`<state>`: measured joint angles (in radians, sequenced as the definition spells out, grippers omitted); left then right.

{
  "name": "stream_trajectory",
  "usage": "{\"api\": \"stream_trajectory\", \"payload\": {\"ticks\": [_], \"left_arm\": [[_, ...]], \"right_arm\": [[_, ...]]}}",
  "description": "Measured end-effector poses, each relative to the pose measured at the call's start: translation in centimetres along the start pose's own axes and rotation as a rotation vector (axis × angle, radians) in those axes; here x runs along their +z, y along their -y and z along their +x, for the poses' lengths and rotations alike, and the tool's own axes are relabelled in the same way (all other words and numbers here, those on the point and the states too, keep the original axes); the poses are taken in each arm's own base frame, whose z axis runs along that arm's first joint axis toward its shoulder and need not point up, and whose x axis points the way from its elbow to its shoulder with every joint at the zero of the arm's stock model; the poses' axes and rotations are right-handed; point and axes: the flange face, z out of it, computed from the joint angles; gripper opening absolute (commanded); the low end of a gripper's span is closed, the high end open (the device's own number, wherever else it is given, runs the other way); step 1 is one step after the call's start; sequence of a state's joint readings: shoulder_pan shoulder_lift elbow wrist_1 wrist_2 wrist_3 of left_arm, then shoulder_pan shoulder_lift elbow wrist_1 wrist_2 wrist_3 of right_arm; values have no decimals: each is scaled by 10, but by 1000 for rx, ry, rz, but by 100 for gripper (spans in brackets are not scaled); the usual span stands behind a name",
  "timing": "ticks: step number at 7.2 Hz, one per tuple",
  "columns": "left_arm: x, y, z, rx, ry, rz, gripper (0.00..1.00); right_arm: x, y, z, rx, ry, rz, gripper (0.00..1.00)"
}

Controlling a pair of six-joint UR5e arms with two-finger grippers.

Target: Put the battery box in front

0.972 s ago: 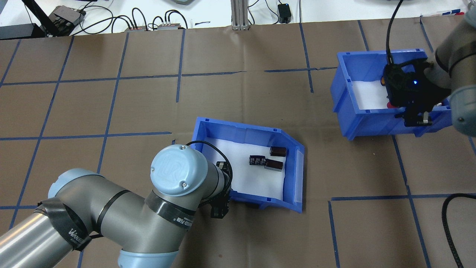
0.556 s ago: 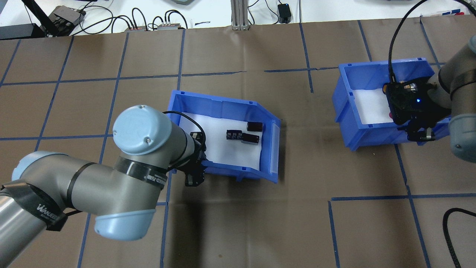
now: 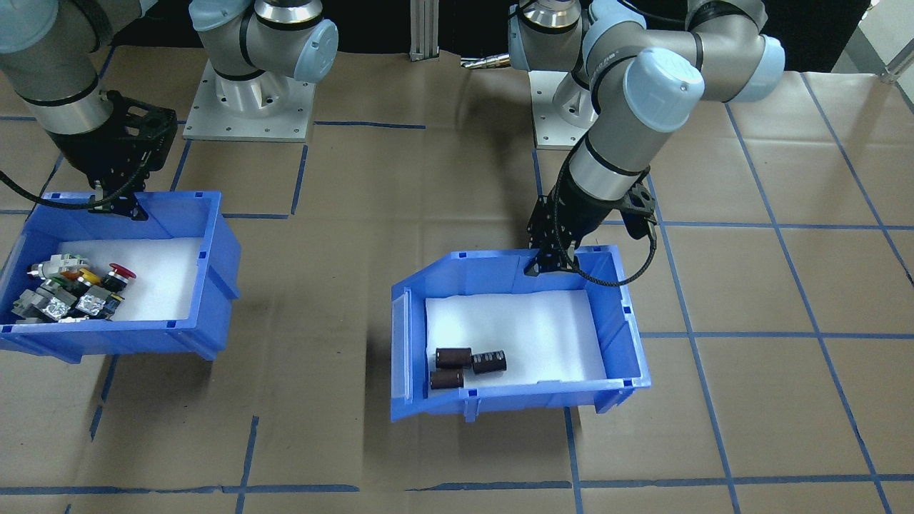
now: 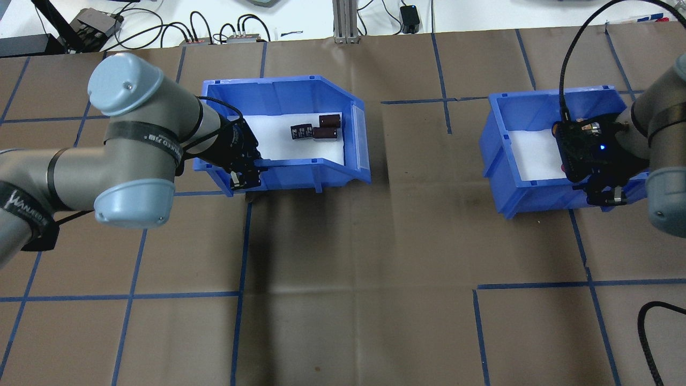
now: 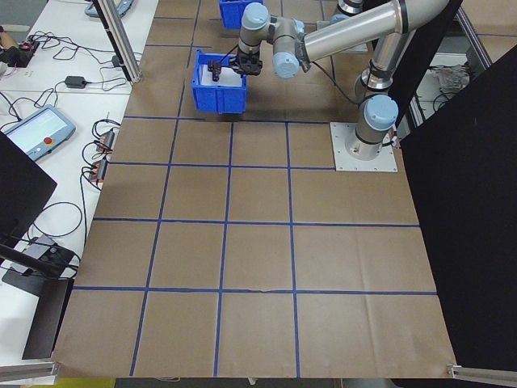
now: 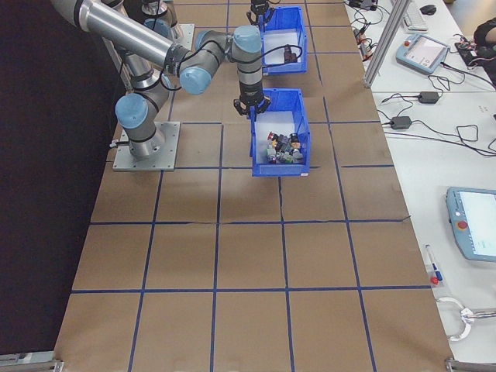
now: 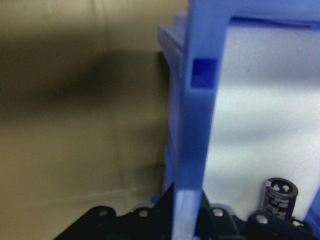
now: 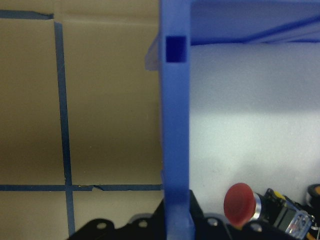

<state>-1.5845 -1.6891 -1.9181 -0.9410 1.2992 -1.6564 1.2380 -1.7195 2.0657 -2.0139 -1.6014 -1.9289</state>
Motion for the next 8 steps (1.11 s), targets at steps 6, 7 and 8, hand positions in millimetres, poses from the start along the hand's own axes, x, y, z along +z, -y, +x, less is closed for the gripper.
{"api": "stream_trajectory", "payload": {"ticks": [6, 7, 8], "left_arm": [[76, -109, 64, 1, -3, -60, 0], [83, -119, 64, -3, -19, -87, 62], [85, -125, 63, -1, -27, -102, 89]], "right_arm": [[12, 4, -9, 7, 26, 6, 0], [13, 4, -11, 9, 29, 6, 0], [14, 5, -12, 11, 31, 7, 0]]}}
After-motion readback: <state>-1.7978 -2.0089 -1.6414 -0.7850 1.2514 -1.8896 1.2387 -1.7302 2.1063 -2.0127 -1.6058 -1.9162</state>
